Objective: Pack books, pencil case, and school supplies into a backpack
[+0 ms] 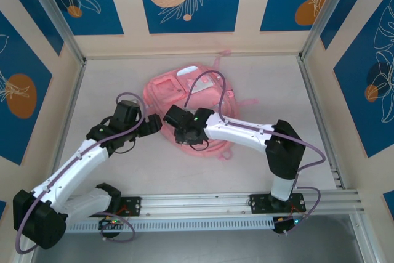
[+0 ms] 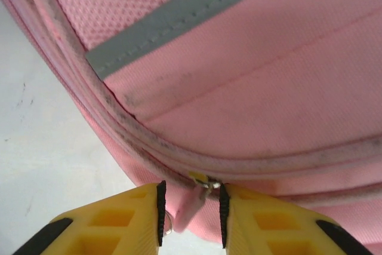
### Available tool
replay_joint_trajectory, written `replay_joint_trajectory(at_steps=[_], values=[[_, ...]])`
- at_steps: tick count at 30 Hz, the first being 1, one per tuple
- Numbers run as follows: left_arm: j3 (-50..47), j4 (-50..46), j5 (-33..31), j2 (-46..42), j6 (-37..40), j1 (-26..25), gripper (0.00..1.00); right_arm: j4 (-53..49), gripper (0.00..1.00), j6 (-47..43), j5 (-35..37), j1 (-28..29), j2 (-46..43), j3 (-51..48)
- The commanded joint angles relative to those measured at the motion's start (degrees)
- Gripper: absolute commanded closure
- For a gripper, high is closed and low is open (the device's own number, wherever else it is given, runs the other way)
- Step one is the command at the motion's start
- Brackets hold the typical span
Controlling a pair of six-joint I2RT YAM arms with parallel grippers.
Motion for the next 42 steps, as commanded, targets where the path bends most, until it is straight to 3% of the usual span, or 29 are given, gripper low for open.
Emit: replay_joint_trajectory(at_steps=[1,11,17,22,28,38,42], values=[[-0.2,0.1,1.8,0.7,-1.1,0.8,0.03,-2.6,0.70,1.2,3.0,-0.3,1.9,3.1],[-0.1,4.0,8.5,3.3,-4.3,1.0,0.11,-5.1,0.88,0.0,3.5,-0.3,3.3,3.1],[-0.6,12.1,16.2,6.0,-8.6,1.0,0.18,-4.6,1.00,-2.4,6.2,-0.3,-0.1,0.9],[-3.2,24.8,24.1,9.8,-15.5,1.0,0.29,1.9,1.00,-7.2,4.7,-1.1,-5.5,-4.7],[-2.3,28.1,25.5,13.8,-16.8,1.0,0.48,10.9,1.00,-9.9,-4.7,-3.6,-8.2,-10.4],[-1.4,26.7,26.1,18.2,-16.3,0.8,0.52,14.0,1.00,-11.1,-8.2,-3.9,-8.1,-10.7],[-1.1,29.6,29.2,20.6,-16.2,0.7,0.54,14.2,1.00,-11.6,-9.0,-4.1,-8.0,-10.7]])
